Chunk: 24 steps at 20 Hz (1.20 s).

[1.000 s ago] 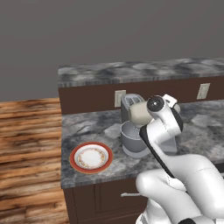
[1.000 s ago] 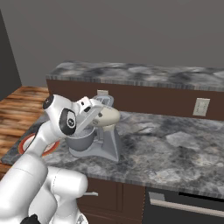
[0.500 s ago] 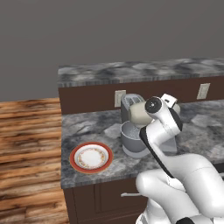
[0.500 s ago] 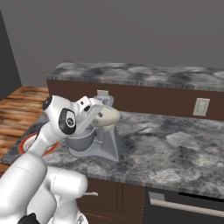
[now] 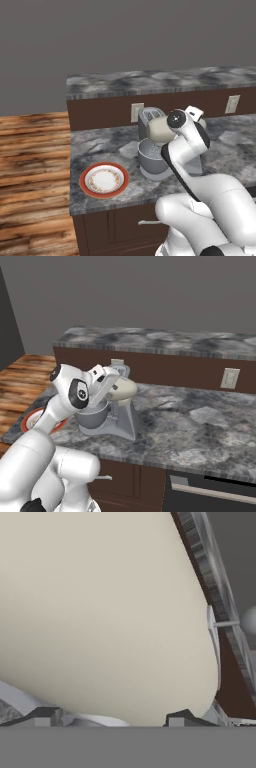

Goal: Add butter and sugar cubes to the stand mixer bowl and then turn on the stand mixer to begin making frosting.

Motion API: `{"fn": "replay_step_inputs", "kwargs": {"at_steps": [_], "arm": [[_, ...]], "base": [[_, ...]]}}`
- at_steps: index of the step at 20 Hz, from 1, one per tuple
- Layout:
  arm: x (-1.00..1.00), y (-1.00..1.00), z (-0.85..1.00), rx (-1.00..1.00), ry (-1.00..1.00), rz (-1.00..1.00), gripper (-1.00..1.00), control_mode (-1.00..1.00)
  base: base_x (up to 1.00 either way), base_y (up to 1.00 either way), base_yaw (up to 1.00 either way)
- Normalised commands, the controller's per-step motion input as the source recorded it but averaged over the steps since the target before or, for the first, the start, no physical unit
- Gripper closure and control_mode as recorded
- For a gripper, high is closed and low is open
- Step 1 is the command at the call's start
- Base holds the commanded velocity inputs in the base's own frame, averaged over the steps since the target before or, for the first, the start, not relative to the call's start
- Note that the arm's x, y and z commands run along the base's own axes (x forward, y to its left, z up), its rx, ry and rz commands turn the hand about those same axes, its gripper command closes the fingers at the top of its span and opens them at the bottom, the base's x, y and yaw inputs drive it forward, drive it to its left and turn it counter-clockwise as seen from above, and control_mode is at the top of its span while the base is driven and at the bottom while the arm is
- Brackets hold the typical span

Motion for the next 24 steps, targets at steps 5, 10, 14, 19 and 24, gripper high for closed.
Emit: {"fn": "replay_step_inputs", "kwargs": {"at_steps": [5,10,14,19,24], "arm": [[0.22,-0.13,-0.15,0.00,0.02,0.00,1.00,-1.00],[0.27,-0.13,-0.13,0.06,0.06,0.00,1.00,-1.00],[0.30,-0.10,-0.11,0.14,0.10,0.00,1.00,-1.00],[0.17,-0.01,-0.31,0.15,0.10,0.00,1.00,-1.00],[0.06,0.00,-0.61,0.16,0.10,0.00,1.00,-1.00]], "base": [[0.00,0.00,0.00],[0.00,0.00,0.00],[0.00,0.00,0.00],[0.00,0.00,0.00],[0.00,0.00,0.00]]}}
